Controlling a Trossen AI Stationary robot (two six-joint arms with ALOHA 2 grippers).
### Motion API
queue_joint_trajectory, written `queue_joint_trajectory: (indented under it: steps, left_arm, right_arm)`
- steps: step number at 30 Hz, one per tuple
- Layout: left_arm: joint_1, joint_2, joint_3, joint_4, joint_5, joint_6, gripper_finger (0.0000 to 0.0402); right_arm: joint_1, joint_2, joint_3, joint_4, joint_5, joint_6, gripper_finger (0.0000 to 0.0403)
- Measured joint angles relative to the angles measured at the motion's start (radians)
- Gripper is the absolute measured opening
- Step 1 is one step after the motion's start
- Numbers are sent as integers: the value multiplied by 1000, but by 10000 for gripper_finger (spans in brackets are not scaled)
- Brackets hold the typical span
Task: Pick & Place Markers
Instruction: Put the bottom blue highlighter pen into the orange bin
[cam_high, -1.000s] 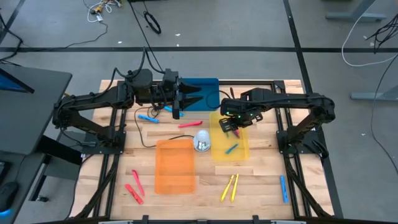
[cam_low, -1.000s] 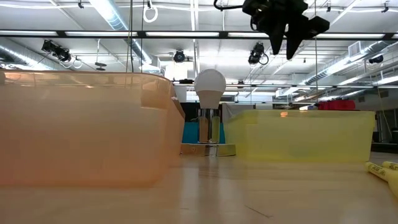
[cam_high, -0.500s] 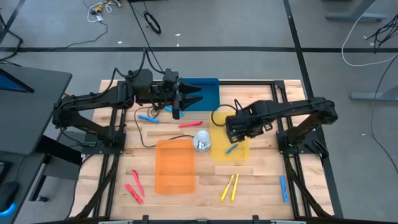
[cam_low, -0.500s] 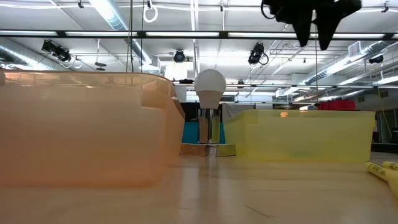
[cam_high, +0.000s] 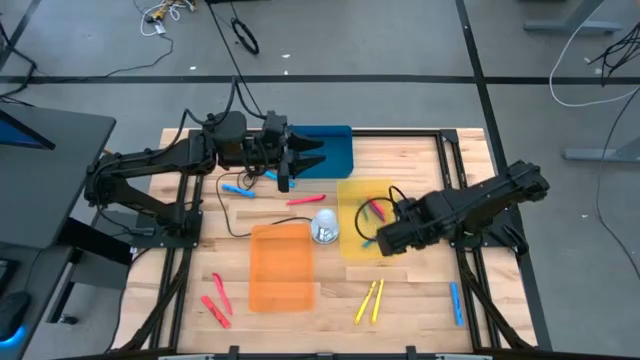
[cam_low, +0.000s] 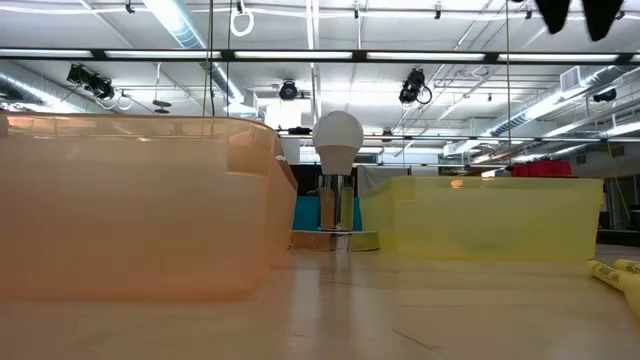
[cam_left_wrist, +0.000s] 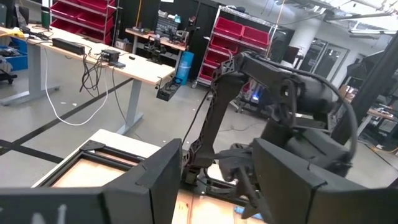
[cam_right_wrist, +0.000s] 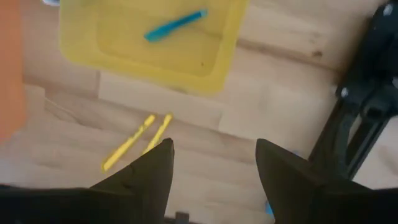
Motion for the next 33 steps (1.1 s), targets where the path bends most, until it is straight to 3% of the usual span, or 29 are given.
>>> queue_joint_trajectory:
  steps: [33]
  left_arm:
    - [0,0,0,-1,-1,-1,202]
  right_arm:
    - [424,0,0,42,-220,622,229]
